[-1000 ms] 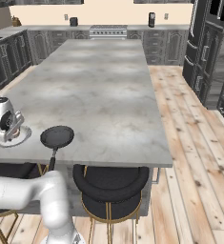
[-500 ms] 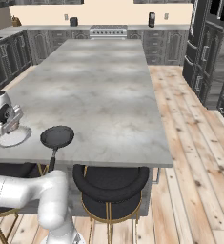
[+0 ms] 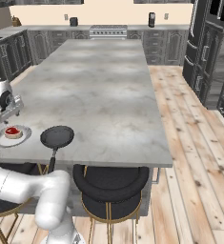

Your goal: Pick up the pan with the steak in it and place it on the dining table. Then place the steak on the plate.

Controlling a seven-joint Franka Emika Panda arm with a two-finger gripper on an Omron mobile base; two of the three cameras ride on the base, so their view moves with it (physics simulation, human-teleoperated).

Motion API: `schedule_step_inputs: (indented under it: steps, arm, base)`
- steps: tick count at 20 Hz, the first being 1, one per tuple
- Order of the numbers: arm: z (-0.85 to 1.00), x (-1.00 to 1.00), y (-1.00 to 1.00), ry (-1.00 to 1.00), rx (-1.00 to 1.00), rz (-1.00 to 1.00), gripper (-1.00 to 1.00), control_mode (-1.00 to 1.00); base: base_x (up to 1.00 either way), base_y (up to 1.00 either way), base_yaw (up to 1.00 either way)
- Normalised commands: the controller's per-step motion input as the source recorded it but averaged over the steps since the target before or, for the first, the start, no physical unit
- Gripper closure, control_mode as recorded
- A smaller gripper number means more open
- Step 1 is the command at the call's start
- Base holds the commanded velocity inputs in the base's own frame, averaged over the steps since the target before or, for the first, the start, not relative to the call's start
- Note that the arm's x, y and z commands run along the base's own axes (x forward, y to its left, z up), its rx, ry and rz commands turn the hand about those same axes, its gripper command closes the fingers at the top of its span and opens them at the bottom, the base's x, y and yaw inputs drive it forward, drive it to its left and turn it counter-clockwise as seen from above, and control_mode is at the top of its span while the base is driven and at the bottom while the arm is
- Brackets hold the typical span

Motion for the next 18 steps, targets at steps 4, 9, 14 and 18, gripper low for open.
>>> schedule_step_inputs:
  steps: [4,9,14,18]
  arm:
    - [0.74,-0.67,-0.27,-0.03,0.13,-0.01,-1.0,-1.0]
    - [0.31,-0.81,-0.64,-0.19,0.23,0.0,-1.0,-1.0]
    - [0.14,-0.51,-0.6,-0.27,0.27,0.0,-1.0,-1.0]
    - [0.01,-0.54,-0.46,-0.35,0.19,0.0,-1.0,-1.0]
  base:
    - [0.0,0.0,0.0]
    - [0.0,0.0,0.0]
    - [0.0,0.0,0.0]
    - [0.0,0.0,0.0]
